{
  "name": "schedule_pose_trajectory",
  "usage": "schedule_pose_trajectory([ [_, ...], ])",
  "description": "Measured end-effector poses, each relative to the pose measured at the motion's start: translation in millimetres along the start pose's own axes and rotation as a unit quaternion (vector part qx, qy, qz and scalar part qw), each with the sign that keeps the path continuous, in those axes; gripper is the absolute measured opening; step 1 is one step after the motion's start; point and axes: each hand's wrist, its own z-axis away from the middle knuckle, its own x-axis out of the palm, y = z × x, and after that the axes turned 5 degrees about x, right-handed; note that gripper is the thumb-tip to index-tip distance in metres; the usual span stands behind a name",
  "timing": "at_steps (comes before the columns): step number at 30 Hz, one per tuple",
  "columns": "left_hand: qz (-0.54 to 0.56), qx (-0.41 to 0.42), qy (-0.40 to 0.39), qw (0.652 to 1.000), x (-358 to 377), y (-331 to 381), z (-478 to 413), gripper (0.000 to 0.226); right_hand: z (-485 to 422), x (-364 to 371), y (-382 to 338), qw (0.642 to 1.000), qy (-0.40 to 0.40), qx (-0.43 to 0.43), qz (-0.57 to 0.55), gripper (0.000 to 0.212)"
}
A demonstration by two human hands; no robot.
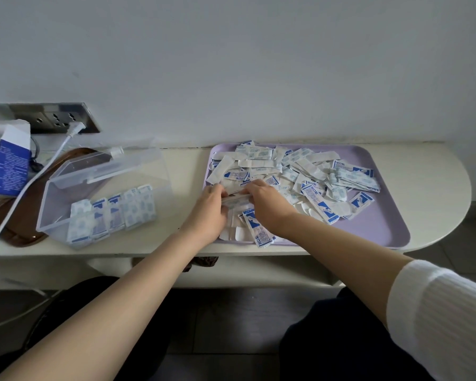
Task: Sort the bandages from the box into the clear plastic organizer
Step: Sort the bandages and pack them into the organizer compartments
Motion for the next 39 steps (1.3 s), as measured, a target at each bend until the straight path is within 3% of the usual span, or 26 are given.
schedule_pose_trajectory([
  [6, -0.142, 0.026, -0.111, 0.983, 10.2, -4.7, 3.2, 0.036, 4.1, 2.1, 1.3, 0.997, -0.035, -0.021, 0.061, 0.058],
  [10, -0.174, 0.013, -0.112, 0.978, 8.3, 0.4, 0.8, 0.033, 5.1, 4.6, 1.5, 0.994, -0.048, -0.023, 0.091, 0.051],
  [14, -0.18, 0.021, -0.073, 0.981, 2.6, 1.9, 2.1, 0.027, 3.3, 1.2, 3.2, 0.994, 0.013, -0.036, 0.106, 0.034],
  [20, -0.227, 0.023, -0.071, 0.971, 7.4, 1.4, 11.0, 0.037, 3.3, -3.0, 1.5, 0.994, -0.02, -0.056, 0.091, 0.058],
  [25, -0.218, 0.017, -0.066, 0.974, -1.3, 3.2, 13.1, 0.027, -3.4, -2.0, 4.6, 0.997, 0.015, -0.038, 0.061, 0.054],
  [28, -0.26, 0.023, -0.092, 0.961, -0.5, -0.4, 16.5, 0.031, -2.0, 2.8, 3.3, 0.994, -0.015, -0.048, 0.093, 0.05],
  [35, -0.263, 0.016, -0.109, 0.959, -1.3, 4.5, 18.3, 0.038, 6.5, 1.8, -4.9, 0.996, -0.018, -0.071, 0.044, 0.062],
  [39, -0.266, 0.025, -0.083, 0.96, -1.0, 3.3, 19.1, 0.036, 2.8, 5.9, -1.6, 0.997, 0.003, -0.075, 0.035, 0.05],
])
